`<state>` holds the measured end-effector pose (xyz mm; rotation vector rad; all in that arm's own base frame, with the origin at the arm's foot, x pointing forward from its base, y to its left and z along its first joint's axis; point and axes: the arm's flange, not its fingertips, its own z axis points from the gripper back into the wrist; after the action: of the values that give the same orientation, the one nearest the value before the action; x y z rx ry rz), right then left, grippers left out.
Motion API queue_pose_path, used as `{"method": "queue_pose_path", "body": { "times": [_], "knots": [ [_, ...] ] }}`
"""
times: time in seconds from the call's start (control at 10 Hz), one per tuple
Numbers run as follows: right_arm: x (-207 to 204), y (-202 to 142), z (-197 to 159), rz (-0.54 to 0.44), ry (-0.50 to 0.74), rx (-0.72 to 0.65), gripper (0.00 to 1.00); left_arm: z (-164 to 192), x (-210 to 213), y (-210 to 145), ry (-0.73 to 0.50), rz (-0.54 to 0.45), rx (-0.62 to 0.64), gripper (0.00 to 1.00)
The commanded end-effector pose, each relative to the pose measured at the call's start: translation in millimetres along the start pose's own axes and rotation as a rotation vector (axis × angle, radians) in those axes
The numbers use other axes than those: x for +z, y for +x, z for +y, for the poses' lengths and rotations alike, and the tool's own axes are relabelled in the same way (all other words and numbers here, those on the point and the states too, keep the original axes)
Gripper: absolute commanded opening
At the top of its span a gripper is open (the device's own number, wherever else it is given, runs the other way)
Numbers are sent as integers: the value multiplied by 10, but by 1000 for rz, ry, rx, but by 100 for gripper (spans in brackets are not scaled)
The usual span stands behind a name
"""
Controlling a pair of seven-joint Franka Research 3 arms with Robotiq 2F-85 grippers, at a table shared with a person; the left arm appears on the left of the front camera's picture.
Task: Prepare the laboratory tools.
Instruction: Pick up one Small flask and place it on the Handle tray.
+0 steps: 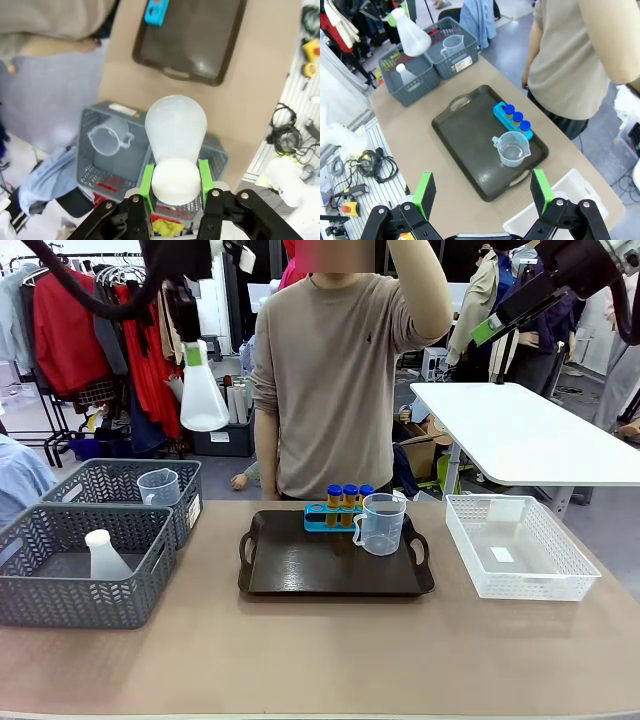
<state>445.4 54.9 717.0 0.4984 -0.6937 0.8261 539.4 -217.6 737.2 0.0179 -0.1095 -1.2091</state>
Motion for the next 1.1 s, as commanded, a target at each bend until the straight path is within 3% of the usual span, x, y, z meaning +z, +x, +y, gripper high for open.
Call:
{"method": "queue_pose_path", "body": {
  "times": [0.0, 0.4, 0.7, 1.0],
  "knots": [
    [3, 11, 7, -11, 7, 3, 100, 157, -17, 252, -29, 11, -67, 0],
    [3, 11, 7, -11, 7, 3, 100, 299, -730, 793, -128, 37, -142, 0],
    [3, 11, 7, -11, 7, 3, 100, 265, -751, 776, -158, 28, -134, 0],
    [3, 11, 7, -11, 7, 3, 100, 268, -572, 474, -159, 2, -85, 0]
  ]
}}
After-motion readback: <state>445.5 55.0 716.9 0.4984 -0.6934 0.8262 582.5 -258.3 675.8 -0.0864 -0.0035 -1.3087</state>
